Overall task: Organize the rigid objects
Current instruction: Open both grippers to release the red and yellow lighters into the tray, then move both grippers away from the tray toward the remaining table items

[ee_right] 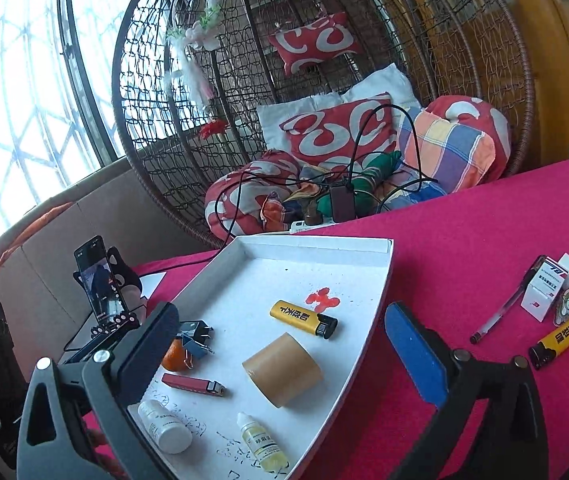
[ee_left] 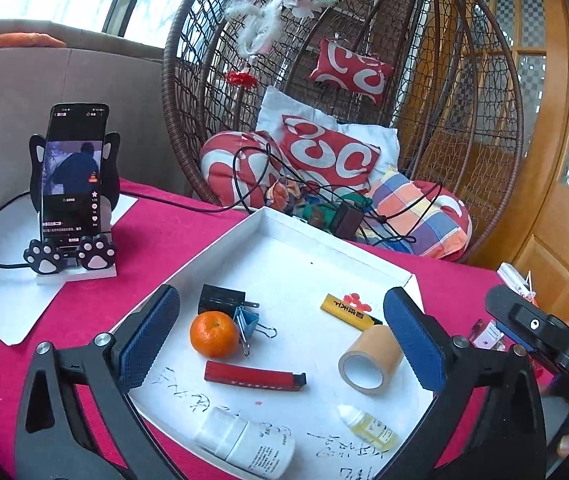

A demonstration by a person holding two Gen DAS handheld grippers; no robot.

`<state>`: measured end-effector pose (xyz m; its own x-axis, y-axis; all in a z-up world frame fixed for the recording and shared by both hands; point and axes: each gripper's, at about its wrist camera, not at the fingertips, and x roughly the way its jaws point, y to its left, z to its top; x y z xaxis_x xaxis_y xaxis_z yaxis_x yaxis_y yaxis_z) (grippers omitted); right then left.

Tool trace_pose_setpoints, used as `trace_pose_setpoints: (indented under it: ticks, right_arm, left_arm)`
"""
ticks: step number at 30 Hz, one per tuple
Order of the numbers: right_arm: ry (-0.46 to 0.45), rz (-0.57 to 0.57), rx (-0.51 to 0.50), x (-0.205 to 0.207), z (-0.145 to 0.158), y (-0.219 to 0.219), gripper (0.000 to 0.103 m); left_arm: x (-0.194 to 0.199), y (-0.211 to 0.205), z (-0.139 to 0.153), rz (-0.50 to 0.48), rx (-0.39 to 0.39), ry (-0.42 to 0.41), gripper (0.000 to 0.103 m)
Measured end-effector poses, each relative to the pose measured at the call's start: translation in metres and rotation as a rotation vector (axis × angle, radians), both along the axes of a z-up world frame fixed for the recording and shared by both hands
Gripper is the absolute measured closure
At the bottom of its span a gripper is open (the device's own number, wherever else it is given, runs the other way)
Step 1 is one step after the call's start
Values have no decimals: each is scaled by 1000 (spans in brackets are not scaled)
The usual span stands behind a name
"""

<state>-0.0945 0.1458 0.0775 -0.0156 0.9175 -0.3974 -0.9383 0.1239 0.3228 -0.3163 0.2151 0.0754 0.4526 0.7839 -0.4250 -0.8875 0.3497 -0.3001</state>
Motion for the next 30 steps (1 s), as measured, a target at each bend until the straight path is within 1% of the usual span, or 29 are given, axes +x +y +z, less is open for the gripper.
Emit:
trace_pose_setpoints:
  ticks: [5, 13, 20, 30]
  right_arm:
    - [-6, -16, 31, 4, 5, -17, 0]
    - [18, -48, 60, 14, 7, -32, 0]
    - [30, -68, 79, 25, 5, -46, 0]
    - [56, -133, 128, 54, 8, -76, 0]
  left_arm:
    - [0, -5, 5, 8, 11, 7, 0]
    - [15, -19, 11, -26, 32, 33, 0]
    - [36, -34, 16, -74, 52, 67, 0]
    - [75, -61, 19, -171, 75, 117, 0]
